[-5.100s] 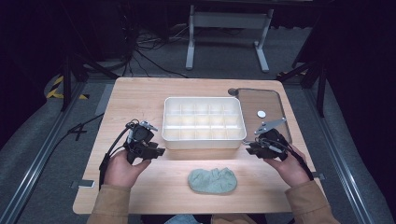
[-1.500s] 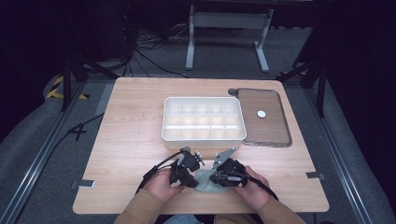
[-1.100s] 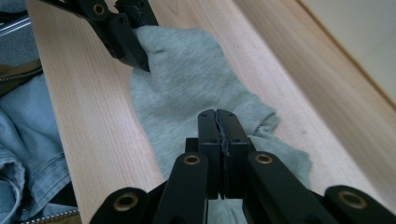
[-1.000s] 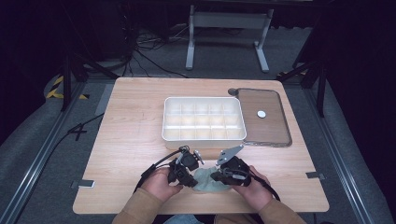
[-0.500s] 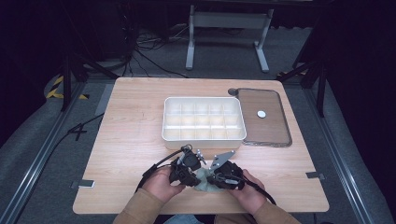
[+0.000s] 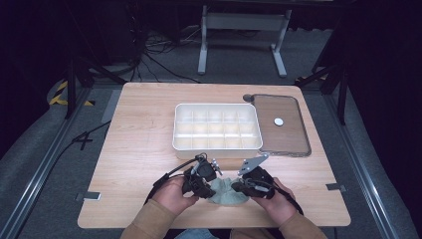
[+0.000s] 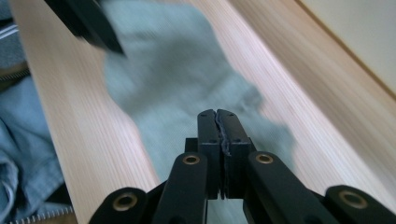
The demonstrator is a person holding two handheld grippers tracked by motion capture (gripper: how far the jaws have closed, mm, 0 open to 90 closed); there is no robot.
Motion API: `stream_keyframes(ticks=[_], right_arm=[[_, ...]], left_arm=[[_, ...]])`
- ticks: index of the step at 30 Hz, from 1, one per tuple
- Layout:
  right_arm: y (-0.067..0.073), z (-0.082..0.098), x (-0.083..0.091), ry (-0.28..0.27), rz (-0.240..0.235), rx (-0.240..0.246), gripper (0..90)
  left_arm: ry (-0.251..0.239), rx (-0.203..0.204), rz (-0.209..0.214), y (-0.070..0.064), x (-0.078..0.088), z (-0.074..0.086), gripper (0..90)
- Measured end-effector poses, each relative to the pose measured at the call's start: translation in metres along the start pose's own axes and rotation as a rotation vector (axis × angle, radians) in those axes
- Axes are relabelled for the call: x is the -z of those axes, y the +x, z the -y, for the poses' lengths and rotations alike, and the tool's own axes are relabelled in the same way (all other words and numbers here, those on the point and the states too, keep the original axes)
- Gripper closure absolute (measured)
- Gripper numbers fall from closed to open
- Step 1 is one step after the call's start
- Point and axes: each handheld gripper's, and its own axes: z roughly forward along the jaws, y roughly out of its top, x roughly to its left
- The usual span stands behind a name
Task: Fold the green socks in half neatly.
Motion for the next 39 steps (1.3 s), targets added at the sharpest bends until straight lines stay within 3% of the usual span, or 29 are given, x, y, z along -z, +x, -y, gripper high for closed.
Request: stream_keyframes(ticks=[3,4,12,21,26,31,34,39], right_arm=[[-0.006,0.008,-0.006,0.087,0.021,-0.018,89.7],[-0.005,0.009,-0.01,0.095,0.017,-0.021,89.8],[0.001,0.009,-0.015,0.059,-0.012,-0.025,89.9],[0.0,0.012,-0.015,0.035,-0.02,-0.04,89.9],[-0.001,0.013,-0.015,0.027,-0.02,-0.043,89.7],[-0.002,0.014,-0.009,0.019,-0.023,-0.033,85.9],[-0.006,0.015,0.006,-0.015,-0.01,-0.049,85.8],[-0.011,0.016,0.023,-0.054,0.007,-0.063,86.1]], left_arm=[[0.004,0.0,0.004,0.001,0.0,-0.003,80.2],[0.006,0.0,0.006,0.001,0.0,-0.004,80.1],[-0.021,-0.007,0.012,-0.004,-0.004,-0.017,79.7],[-0.003,-0.034,0.022,-0.011,-0.02,-0.033,78.9],[-0.013,-0.045,0.058,-0.012,-0.027,-0.036,70.5],[-0.093,-0.032,0.099,-0.008,-0.008,-0.027,58.0],[-0.151,0.009,0.088,-0.002,0.009,-0.019,58.4],[-0.157,0.041,0.075,0.002,0.016,-0.014,61.2]])
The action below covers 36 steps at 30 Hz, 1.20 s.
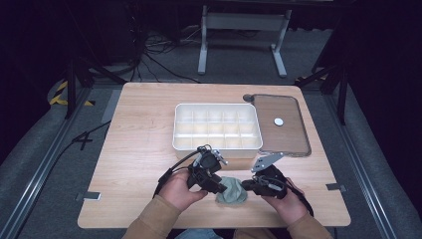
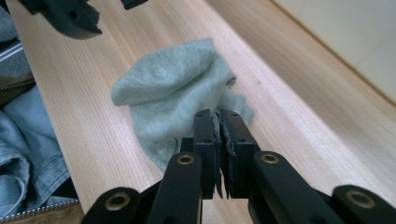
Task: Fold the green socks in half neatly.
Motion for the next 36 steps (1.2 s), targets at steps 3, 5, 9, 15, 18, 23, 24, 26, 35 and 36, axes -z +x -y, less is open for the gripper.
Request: stream_keyframes(ticks=[3,5,9,15,18,23,24,26,35,36], right_arm=[[-0.001,0.0,0.003,0.016,-0.01,-0.004,86.3],[-0.002,0.002,0.001,0.038,-0.016,-0.01,86.9],[0.003,0.004,-0.009,0.097,-0.036,0.002,88.3],[0.004,0.008,-0.024,0.151,-0.038,0.005,88.9],[0.004,0.008,-0.025,0.146,-0.038,0.005,88.9],[0.005,0.008,-0.026,0.144,-0.039,0.006,89.0],[0.005,0.008,-0.026,0.145,-0.041,0.004,89.0],[0.005,0.008,-0.026,0.145,-0.041,0.004,89.0],[0.004,0.009,-0.025,0.141,-0.04,0.005,87.6],[0.003,0.008,-0.023,0.14,-0.046,-0.002,87.4]], left_arm=[[0.038,0.009,0.004,0.0,-0.007,0.0,60.7],[0.065,0.006,0.008,-0.001,-0.013,-0.001,59.4],[0.103,0.013,0.027,-0.004,-0.026,-0.003,58.8],[0.13,0.007,0.03,-0.006,-0.043,-0.005,59.9],[0.119,-0.024,0.024,-0.01,-0.046,-0.007,74.5],[0.09,-0.058,0.008,-0.017,-0.045,-0.009,87.4],[0.09,-0.061,0.009,-0.017,-0.046,-0.009,87.6],[0.088,-0.08,0.014,-0.019,-0.051,-0.01,87.7],[0.109,-0.082,0.079,-0.02,-0.068,-0.008,80.4],[0.102,-0.068,0.093,-0.019,-0.067,-0.008,76.0]])
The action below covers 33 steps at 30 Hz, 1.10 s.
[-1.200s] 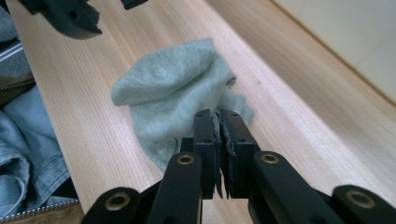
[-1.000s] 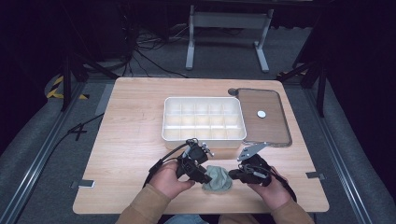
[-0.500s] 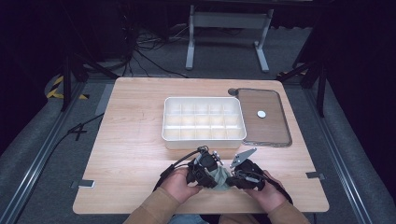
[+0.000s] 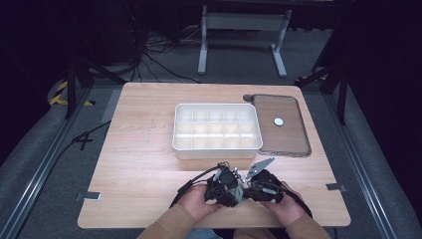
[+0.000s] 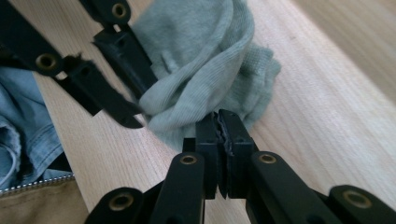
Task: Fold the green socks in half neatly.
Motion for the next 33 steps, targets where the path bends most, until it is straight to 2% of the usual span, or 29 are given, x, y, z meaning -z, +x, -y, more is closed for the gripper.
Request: stream_keyframes(ticks=[1,2,3,4,5,7,8,11,15,19,21,26,29,33], right_arm=[[0.0,0.0,0.0,0.0,0.0,0.0,87.4],[0.0,0.0,0.002,-0.012,0.002,-0.004,87.4],[-0.001,0.0,0.008,-0.027,0.002,-0.009,87.4],[-0.001,-0.001,0.012,-0.038,-0.002,-0.01,87.4],[-0.002,-0.001,0.017,-0.051,0.007,-0.009,87.2],[-0.002,-0.001,0.024,-0.079,0.019,-0.002,87.2],[-0.002,-0.001,0.028,-0.091,0.023,0.002,87.2],[0.0,-0.002,0.035,-0.115,0.034,0.005,87.2],[0.008,-0.01,0.041,-0.182,0.043,0.045,87.1],[0.02,-0.021,0.035,-0.216,0.037,0.094,86.1],[0.023,-0.026,0.029,-0.215,0.032,0.114,85.0],[0.024,-0.032,0.015,-0.177,0.028,0.129,84.6],[0.02,-0.032,0.007,-0.146,0.038,0.122,84.7],[0.015,-0.029,-0.004,-0.093,0.039,0.105,84.7]], left_arm=[[0.0,0.0,0.0,0.0,0.0,0.0,71.6],[-0.014,0.005,0.012,0.0,0.002,0.001,71.6],[-0.019,0.011,0.017,-0.001,0.005,0.001,68.2],[-0.044,0.014,0.022,-0.001,0.007,0.002,65.7],[-0.041,0.019,0.03,-0.001,0.01,0.002,63.5],[-0.053,0.014,0.035,0.0,0.018,0.004,61.4],[-0.067,0.031,0.038,0.0,0.024,0.006,60.0],[-0.082,0.036,0.035,0.001,0.032,0.009,57.3],[-0.138,0.062,0.007,0.002,0.052,0.018,57.9],[-0.172,0.094,-0.052,0.005,0.063,0.027,61.6],[-0.166,0.109,-0.084,0.007,0.064,0.032,63.4],[-0.153,0.117,-0.113,0.008,0.063,0.037,65.4],[-0.149,0.126,-0.123,0.009,0.062,0.038,65.8],[-0.168,0.114,-0.139,0.01,0.06,0.035,65.9]])
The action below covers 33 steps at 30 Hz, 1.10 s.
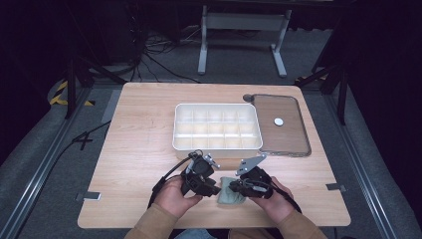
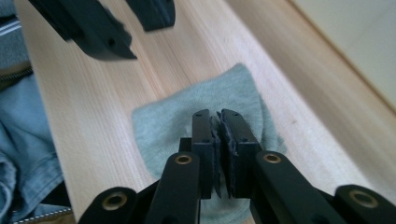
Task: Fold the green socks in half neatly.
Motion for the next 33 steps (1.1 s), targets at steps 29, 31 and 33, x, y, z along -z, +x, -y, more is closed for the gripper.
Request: stream_keyframes(ticks=[29,31,33], right_arm=[[0.0,0.015,0.028,-0.142,0.004,-0.027,79.9],[-0.004,0.018,0.032,-0.133,-0.003,-0.043,79.5],[-0.006,0.019,0.028,-0.104,0.001,-0.053,79.6]], left_arm=[[0.123,-0.023,-0.127,0.006,-0.047,-0.014,74.0],[0.107,-0.018,-0.122,0.006,-0.043,-0.014,72.8],[0.095,-0.014,-0.12,0.005,-0.04,-0.014,72.1]])
